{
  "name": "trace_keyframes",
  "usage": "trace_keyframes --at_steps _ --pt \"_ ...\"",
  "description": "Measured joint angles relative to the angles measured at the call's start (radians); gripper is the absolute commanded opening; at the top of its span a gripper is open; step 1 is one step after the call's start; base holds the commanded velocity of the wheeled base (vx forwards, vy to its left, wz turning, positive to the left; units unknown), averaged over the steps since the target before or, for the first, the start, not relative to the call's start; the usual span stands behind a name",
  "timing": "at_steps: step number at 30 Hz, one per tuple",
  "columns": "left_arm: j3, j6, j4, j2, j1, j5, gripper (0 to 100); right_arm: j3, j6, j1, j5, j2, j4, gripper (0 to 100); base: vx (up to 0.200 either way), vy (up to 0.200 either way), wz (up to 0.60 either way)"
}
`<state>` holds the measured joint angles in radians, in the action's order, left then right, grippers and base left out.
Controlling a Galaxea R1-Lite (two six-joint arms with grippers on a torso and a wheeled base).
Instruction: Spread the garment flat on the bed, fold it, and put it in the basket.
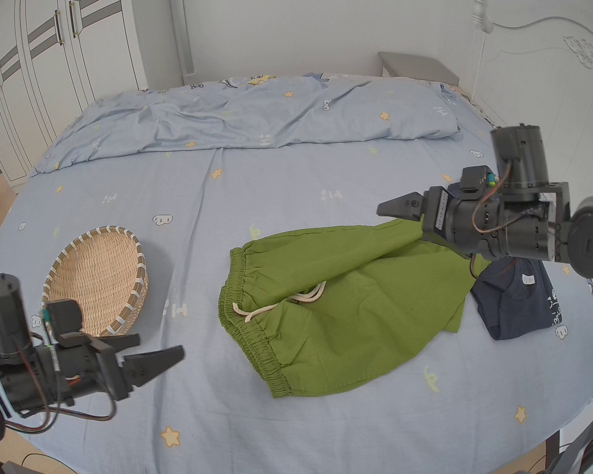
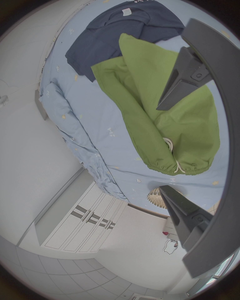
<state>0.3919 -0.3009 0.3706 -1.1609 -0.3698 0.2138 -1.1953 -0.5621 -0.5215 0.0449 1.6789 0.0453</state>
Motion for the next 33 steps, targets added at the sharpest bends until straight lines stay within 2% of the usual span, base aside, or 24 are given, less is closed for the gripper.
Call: trace_keyframes --at_steps 6,10,15,21,33 --pt "-0.018 -0.018 0.24 -0.296 -0.108 0.058 100 0.167 0.044 0.079 0.063 -0.111 0.107 100 0.0 0.0 0.0" --pt "-0.033 -0.013 0.342 -0.44 -0.15 0.091 100 0.241 0.066 0.135 0.095 -0.172 0.159 100 0.0 0.0 0.0" --pt "-0.042 0.018 0.361 -0.558 -0.155 0.103 100 0.28 0.076 0.181 0.109 -0.221 0.18 100 0.0 0.0 0.0" --pt "-0.032 0.024 0.408 -0.649 -0.162 0.105 100 0.289 0.077 0.193 0.11 -0.242 0.185 100 0.0 0.0 0.0" --pt "-0.029 0.013 0.706 -0.802 -0.166 0.107 100 0.292 0.076 0.193 0.11 -0.253 0.186 100 0.0 0.0 0.0"
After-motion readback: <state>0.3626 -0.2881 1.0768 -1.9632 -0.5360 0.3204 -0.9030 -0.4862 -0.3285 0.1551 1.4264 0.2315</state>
